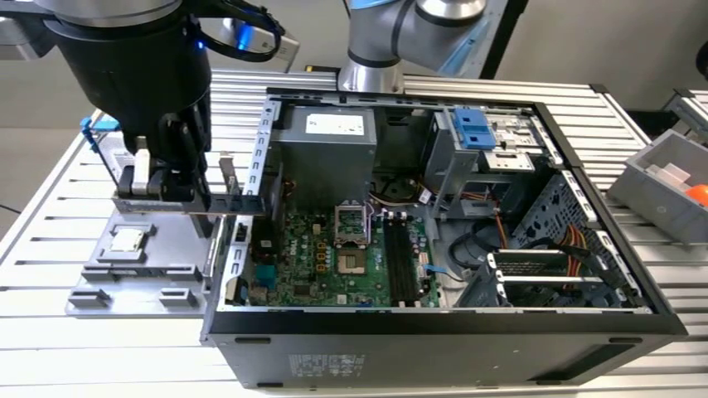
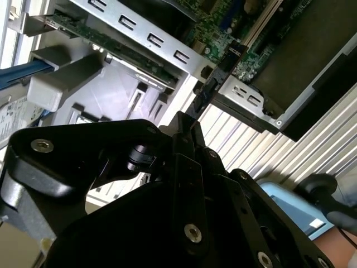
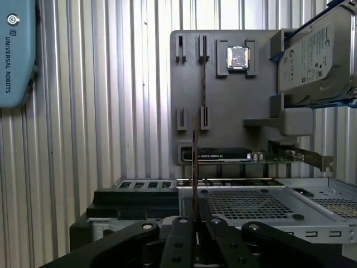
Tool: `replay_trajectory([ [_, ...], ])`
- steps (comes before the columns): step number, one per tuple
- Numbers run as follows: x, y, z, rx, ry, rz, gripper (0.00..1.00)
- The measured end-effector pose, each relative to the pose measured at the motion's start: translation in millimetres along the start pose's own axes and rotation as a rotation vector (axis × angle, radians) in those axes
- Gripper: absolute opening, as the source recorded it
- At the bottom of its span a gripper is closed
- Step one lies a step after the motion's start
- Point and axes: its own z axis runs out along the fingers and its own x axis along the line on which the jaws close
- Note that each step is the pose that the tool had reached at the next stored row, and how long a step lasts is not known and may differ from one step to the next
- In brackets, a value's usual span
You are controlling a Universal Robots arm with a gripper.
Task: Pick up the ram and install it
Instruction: 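Pick up the ram and move it above insertion slot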
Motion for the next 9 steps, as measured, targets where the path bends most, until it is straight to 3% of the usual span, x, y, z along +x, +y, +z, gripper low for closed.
replay_trajectory([
  [5, -0.1, -4.0, 0.0, 0.0001, -0.0001, 0.000, 0.00],
  [7, -0.3, -9.8, -0.1, 0.0000, -0.0001, 0.000, 0.00],
  [9, -0.4, -11.5, -0.1, 0.0000, 0.0000, 0.000, 0.00],
])
